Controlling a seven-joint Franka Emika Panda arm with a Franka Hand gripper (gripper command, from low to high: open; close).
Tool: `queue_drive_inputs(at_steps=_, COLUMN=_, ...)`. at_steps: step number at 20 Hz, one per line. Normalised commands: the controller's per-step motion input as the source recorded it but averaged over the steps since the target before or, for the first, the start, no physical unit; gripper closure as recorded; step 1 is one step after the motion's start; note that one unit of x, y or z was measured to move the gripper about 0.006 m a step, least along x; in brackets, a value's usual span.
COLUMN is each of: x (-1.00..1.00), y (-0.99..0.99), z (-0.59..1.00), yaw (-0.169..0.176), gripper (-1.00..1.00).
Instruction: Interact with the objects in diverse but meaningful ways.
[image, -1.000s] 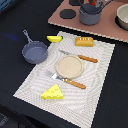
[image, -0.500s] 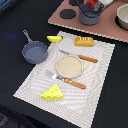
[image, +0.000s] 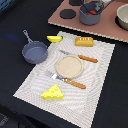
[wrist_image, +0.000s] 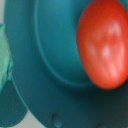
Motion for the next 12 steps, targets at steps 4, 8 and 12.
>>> queue_drive_inputs(at_steps=4, x=0.0, y=-0.37, z=1.0, yaw=0.028, gripper=-1.0)
queue_drive_inputs(at_steps=8, x=0.0, y=-0.53, z=0.86, yaw=0.036, gripper=-1.0)
queue_drive_inputs(at_steps=12, x=0.01, y=-0.73, z=0.37, yaw=0.032, gripper=-1.0)
